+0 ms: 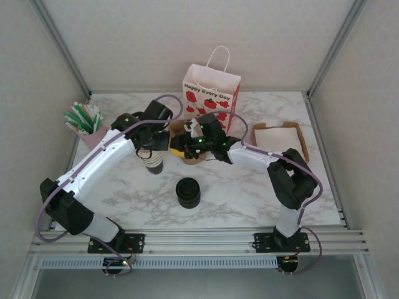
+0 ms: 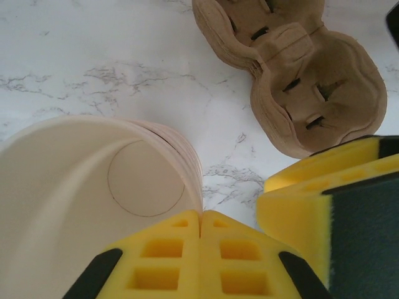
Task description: Pack the takeout coffee
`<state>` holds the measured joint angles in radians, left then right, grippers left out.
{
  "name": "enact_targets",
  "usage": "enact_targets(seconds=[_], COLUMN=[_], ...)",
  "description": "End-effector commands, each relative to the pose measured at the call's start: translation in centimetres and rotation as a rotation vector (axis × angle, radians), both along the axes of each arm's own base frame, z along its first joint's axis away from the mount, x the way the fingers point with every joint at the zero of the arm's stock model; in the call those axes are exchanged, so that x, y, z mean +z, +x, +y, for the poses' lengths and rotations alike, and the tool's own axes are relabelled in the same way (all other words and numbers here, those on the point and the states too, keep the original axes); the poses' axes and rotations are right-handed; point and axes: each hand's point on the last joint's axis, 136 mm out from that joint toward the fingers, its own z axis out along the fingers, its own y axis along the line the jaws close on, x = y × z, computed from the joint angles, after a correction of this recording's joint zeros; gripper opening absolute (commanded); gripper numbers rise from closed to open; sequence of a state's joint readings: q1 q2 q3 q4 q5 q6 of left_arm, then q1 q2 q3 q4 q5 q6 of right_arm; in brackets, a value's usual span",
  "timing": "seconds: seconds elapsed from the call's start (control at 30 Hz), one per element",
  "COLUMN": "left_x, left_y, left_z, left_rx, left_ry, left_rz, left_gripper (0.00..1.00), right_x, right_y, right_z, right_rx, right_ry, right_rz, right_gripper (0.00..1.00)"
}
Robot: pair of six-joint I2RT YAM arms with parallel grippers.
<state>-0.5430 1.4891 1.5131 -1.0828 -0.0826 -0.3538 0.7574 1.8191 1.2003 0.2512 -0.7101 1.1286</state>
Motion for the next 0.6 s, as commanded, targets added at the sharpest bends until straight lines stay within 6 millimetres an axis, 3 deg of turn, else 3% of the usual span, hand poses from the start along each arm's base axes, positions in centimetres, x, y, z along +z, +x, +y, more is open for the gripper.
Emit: enact_targets(seconds=[0.0,0.57], left_x=[2.1,2.4], left_y=[0.0,0.4], left_z=[1.1,1.2], left_rx=[0.013,0.021], left_ry=[0.016,0.007], left_rz=[-0.049,-0.053], left_gripper=[0.0,0.0], right_x=[1.8,1.5], right_y=[-0.3,-0.2], right_z=[1.4,2.9], right_rx=[0.039,0.071], right_ry=[0.064,0.153], right_rz=[-0.009,0.054], right_gripper=[0.39,0.45])
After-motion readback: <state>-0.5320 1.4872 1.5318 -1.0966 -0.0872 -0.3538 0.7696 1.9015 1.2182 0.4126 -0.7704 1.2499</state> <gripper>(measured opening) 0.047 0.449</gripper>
